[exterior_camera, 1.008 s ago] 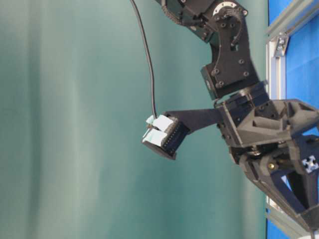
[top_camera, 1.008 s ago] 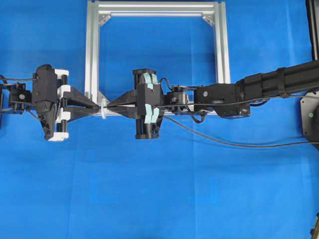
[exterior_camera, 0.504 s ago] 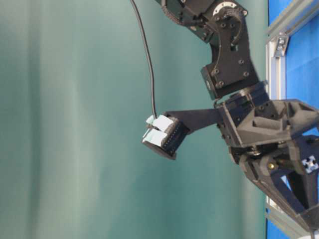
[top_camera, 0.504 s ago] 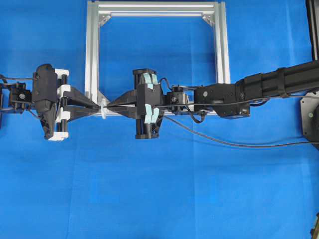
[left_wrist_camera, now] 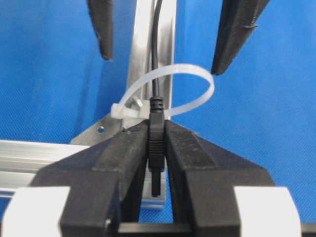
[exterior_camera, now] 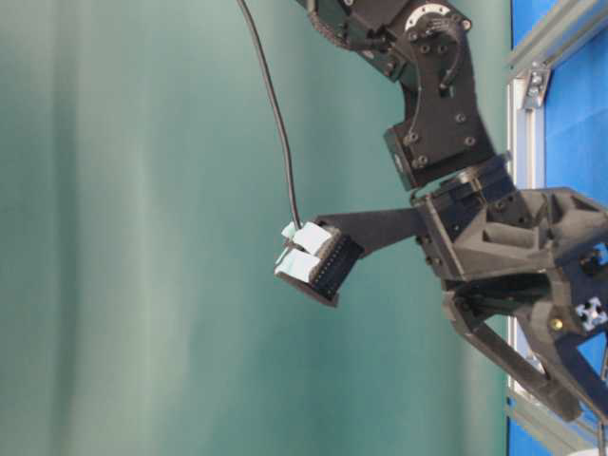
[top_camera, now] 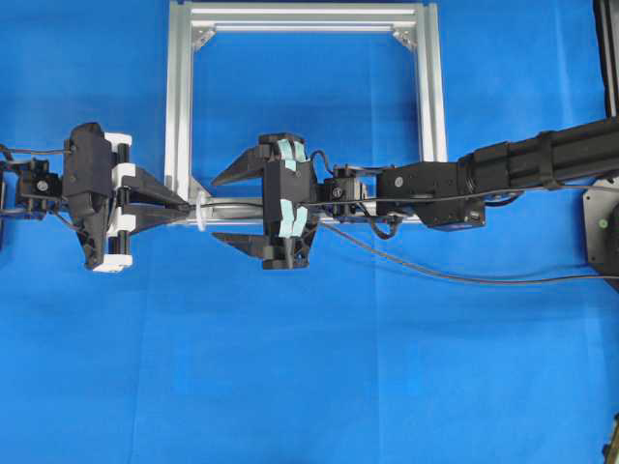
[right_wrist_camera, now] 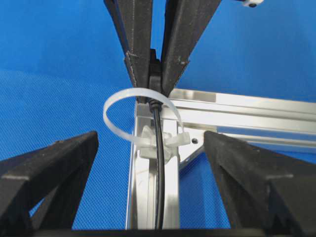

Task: Insert the wire through the string loop located on the left side.
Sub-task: 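Open the right gripper to release the cable, then pull the plug leftward with the left gripper, drawing cable through the loop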

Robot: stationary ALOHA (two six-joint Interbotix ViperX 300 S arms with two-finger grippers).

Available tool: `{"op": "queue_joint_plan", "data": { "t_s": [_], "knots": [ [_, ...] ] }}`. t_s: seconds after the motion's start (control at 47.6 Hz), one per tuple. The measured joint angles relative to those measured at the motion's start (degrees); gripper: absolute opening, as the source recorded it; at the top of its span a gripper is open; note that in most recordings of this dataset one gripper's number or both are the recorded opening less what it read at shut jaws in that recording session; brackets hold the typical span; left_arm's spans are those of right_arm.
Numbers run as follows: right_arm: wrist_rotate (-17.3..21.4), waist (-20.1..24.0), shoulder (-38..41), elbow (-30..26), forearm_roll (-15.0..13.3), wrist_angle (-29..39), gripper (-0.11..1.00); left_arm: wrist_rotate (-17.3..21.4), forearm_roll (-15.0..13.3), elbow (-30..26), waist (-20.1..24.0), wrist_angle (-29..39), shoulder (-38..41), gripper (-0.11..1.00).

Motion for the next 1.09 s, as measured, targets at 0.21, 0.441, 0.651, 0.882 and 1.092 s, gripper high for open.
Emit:
{"op": "queue_joint_plan", "data": {
  "t_s": [0.21, 0.441, 0.651, 0.882, 1.092],
  "knots": [
    [0.0, 0.0, -0.09, 0.0, 0.26, 0.0, 0.96, -0.09, 0.0, 0.97, -0.09, 2.9, -1.49, 0.08],
    [0.0, 0.0, -0.09, 0.0, 0.26, 0.09, 0.96, -1.32, 0.0, 4.66, 0.0, 9.58, -10.28, 0.08],
    [0.0, 0.0, -0.09, 0.0, 0.26, 0.09, 0.96, -2.81, 0.0, 7.29, 0.0, 17.23, -22.5, 0.08],
    [0.0, 0.09, 0.0, 0.0, 0.26, 0.0, 0.96, -3.08, 0.0, 7.65, 0.0, 28.74, -37.62, 0.08],
    [0.0, 0.0, 0.0, 0.0, 0.26, 0.0, 0.96, -2.72, 0.0, 7.03, 0.0, 42.19, -53.0, 0.08]
  ]
}}
